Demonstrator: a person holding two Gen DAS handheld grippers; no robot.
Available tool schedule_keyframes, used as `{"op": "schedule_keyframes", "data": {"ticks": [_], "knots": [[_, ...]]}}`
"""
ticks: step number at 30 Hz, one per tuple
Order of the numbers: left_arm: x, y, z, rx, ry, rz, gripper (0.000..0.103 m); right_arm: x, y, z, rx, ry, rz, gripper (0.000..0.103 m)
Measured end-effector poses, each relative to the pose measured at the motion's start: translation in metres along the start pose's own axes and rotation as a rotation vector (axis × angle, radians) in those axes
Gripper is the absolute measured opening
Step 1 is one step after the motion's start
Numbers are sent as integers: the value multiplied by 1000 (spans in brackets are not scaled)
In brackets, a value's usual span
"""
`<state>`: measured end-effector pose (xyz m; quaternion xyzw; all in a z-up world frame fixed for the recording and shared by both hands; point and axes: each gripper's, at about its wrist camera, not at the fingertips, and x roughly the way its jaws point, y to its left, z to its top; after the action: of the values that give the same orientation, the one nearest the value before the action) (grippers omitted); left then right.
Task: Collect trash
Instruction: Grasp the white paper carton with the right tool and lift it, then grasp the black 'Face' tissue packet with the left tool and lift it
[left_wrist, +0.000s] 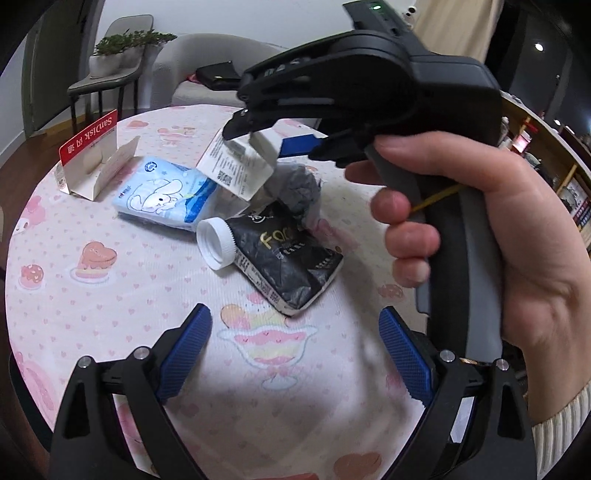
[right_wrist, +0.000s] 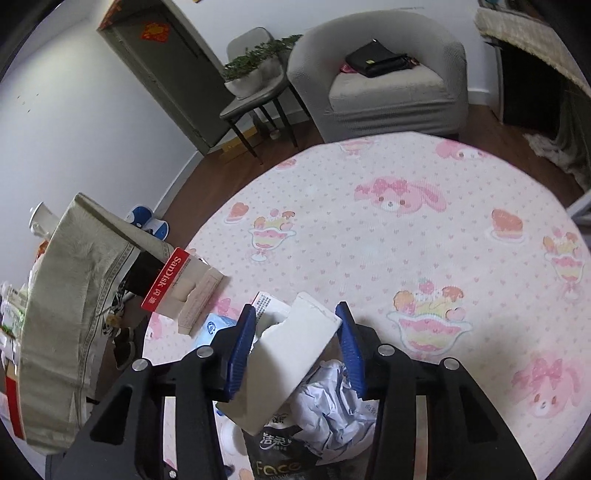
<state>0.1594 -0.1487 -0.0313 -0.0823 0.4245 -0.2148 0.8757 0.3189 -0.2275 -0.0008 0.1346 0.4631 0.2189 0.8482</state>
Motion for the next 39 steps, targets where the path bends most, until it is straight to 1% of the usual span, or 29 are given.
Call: {"op": "schedule_keyframes", "data": {"ticks": [7,15,18,22,27,32,36,37,39], "knots": [[4,2,7,-49,-4,3,93,-30,-21,4,8,-60,44,45],[17,-11,14,-22,-1,42,92,-59,-49,6,51,-122,76,45],[22,-16,15,-2,7,80,89,-68,-54,6,47,-141,74,45],[25,-20,16,-6,25,135,84,-77,-61,5,46,-159,63,45],[34,-19,21,9,18,122,84,-78,-68,2,51,-157,66,45],[43,-24,26,28,5,172,85,-83,-76,1,66,-162,73,45],[53,-27,32,63,5,263,82,-87,-81,0,68,-168,71,45],[57,-28,33,81,1,297,81,-88,-82,-1,68,-169,71,45],[60,-30,33,103,2,326,80,-88,-84,-1,64,-168,65,45]]}}
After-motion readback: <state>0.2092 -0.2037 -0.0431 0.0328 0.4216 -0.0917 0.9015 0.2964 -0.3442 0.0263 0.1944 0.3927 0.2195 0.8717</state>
